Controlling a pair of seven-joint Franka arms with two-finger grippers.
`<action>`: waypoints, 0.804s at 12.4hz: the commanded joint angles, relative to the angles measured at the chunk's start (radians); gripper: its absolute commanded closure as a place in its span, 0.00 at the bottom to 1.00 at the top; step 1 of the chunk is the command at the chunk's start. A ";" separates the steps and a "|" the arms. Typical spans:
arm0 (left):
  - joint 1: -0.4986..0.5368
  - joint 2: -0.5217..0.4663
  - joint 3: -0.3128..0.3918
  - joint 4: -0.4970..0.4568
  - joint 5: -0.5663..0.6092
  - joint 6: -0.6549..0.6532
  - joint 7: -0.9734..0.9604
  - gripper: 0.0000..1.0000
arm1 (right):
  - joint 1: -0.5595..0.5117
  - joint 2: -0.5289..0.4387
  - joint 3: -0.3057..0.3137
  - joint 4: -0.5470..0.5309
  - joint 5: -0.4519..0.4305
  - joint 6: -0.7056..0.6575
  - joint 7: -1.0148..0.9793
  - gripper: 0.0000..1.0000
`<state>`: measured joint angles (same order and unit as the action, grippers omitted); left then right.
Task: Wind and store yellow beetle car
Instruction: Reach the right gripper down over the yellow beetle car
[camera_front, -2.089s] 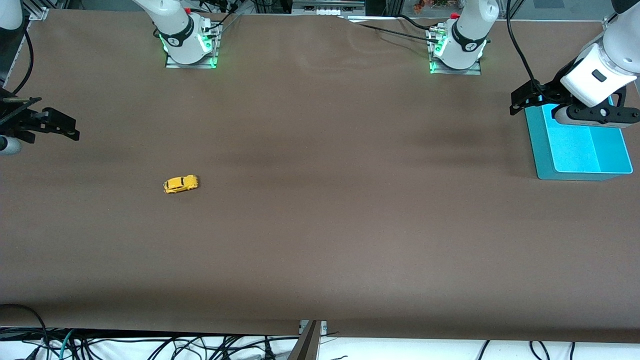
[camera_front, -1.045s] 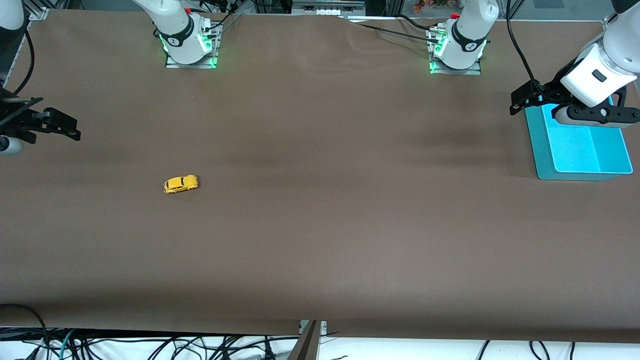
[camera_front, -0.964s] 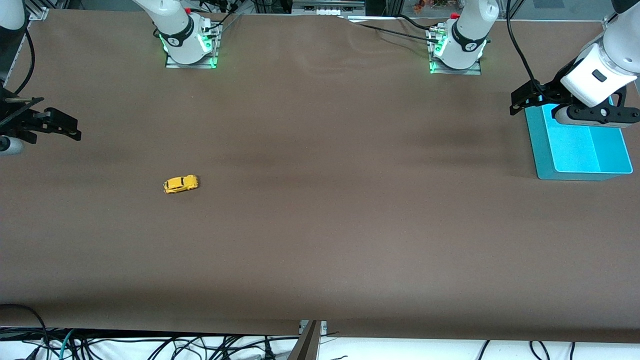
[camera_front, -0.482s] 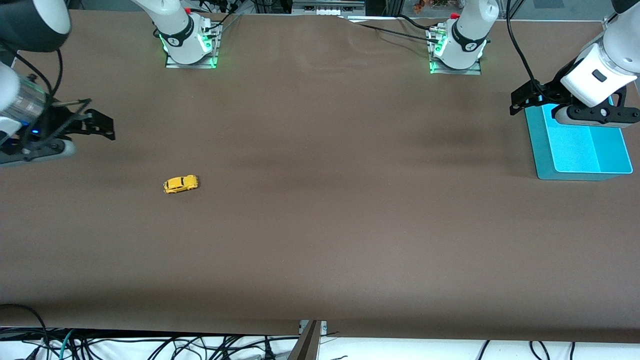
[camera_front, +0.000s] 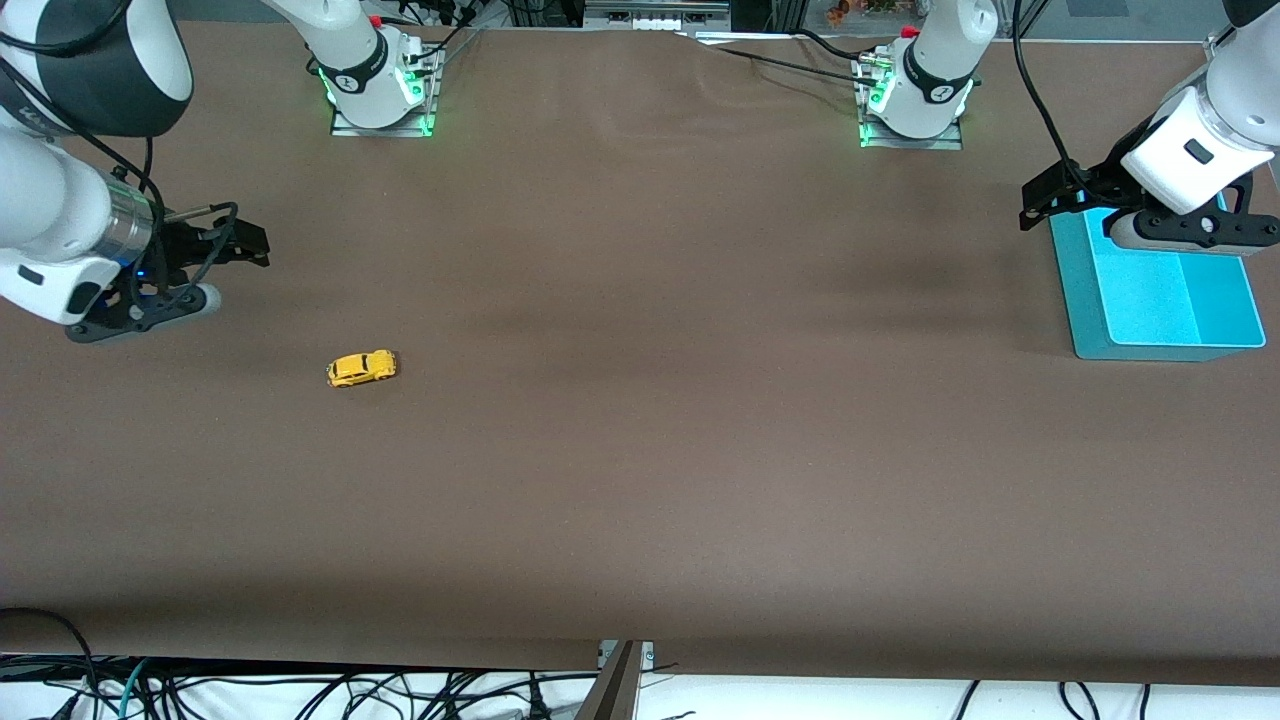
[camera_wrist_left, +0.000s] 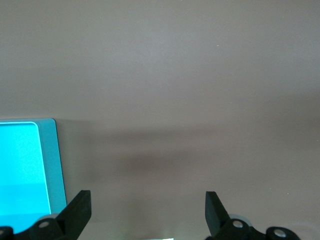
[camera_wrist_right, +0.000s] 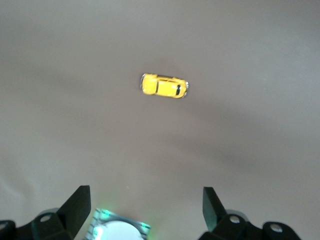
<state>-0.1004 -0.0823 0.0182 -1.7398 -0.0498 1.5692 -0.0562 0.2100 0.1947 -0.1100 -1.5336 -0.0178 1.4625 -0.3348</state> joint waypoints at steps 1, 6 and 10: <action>0.004 0.004 0.002 0.022 -0.032 -0.018 -0.005 0.00 | -0.006 0.049 -0.003 -0.023 -0.013 0.008 -0.203 0.01; 0.004 0.004 0.002 0.022 -0.032 -0.018 -0.005 0.00 | 0.003 0.049 0.000 -0.257 -0.013 0.279 -0.545 0.01; 0.004 0.006 0.002 0.022 -0.032 -0.026 -0.005 0.00 | 0.003 0.003 0.000 -0.520 -0.011 0.595 -0.801 0.01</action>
<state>-0.1004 -0.0823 0.0182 -1.7394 -0.0498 1.5658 -0.0563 0.2117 0.2677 -0.1130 -1.9132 -0.0183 1.9389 -1.0354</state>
